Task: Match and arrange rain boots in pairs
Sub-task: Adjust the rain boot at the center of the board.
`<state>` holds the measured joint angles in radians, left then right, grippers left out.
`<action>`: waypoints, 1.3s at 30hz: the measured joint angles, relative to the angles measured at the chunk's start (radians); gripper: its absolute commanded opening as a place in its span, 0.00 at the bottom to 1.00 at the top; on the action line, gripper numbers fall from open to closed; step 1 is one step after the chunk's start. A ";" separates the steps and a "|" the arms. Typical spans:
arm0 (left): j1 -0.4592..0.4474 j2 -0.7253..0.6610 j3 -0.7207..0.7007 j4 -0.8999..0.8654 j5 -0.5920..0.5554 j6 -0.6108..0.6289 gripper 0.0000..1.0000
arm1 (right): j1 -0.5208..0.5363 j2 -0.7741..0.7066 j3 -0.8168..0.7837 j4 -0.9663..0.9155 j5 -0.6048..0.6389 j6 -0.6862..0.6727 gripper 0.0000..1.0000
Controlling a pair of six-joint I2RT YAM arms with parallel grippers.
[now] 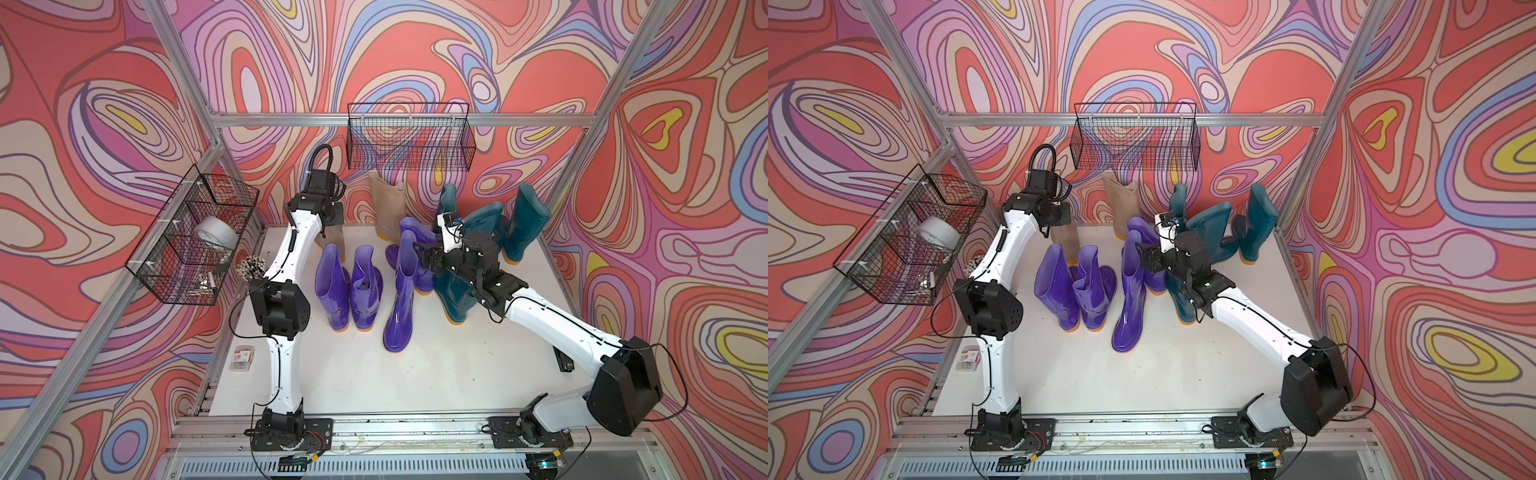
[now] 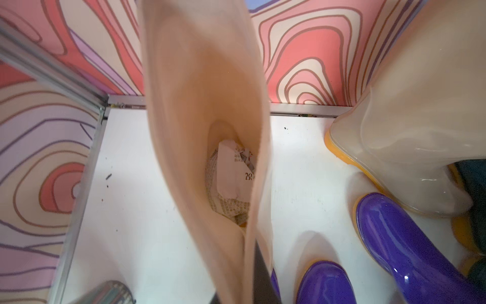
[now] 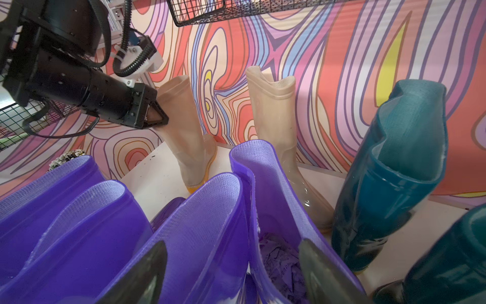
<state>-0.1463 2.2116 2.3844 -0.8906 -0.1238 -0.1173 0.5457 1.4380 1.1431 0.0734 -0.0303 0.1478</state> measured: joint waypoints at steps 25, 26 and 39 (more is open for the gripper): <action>0.117 -0.313 -0.518 0.218 0.156 0.346 0.00 | 0.000 0.052 0.078 -0.046 -0.048 0.053 0.77; 0.129 -0.322 -0.533 0.226 0.150 0.344 0.00 | 0.000 0.055 0.087 -0.052 -0.052 0.055 0.77; 0.166 -0.192 -0.349 0.248 0.140 0.174 0.00 | 0.006 0.056 0.100 -0.090 -0.060 0.072 0.77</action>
<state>0.0196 2.0193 2.0350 -0.6426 0.0162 0.0563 0.5518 1.4944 1.2427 -0.0162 -0.0898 0.2195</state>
